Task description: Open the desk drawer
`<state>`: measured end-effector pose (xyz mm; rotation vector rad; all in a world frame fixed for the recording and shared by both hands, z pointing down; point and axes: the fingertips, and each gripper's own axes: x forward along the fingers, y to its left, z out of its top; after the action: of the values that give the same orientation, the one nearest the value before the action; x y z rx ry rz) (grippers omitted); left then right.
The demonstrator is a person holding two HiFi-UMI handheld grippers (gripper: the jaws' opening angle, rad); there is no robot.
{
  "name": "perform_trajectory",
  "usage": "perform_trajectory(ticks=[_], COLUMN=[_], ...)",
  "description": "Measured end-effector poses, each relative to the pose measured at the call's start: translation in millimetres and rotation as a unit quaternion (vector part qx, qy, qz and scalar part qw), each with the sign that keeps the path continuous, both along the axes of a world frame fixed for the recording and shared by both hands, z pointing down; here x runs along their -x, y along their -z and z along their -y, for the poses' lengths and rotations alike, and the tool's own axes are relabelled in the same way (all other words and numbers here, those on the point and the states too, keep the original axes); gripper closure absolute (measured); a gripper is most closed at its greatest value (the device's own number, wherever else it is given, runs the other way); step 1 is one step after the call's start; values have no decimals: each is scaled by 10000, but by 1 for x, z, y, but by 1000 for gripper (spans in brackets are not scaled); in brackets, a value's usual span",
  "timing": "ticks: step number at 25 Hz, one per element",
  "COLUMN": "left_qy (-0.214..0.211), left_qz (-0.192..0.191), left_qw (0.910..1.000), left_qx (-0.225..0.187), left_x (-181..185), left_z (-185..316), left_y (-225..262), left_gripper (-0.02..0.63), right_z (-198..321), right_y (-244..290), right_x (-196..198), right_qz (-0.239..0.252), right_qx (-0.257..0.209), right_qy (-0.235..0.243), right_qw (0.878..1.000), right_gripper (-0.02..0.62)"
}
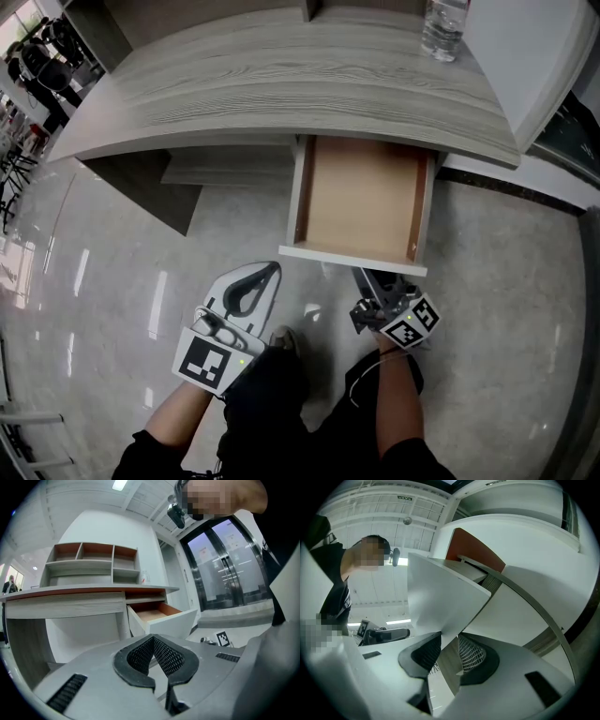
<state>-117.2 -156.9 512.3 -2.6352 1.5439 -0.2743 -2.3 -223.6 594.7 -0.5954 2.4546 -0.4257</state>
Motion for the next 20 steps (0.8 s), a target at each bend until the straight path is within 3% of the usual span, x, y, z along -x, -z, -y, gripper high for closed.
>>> perform_trajectory(ticks=[20], left_qy=[29], left_qz=[-56], left_qw=[10000], left_qx=[61], left_x=[11], left_z=[1], left_y=[-10], left_gripper=[601], right_z=[0], right_y=[-22], right_x=[2], right_qz=[-454], right_qx=[162], right_qy=[-251], right_qw=[9985], right_gripper=[485])
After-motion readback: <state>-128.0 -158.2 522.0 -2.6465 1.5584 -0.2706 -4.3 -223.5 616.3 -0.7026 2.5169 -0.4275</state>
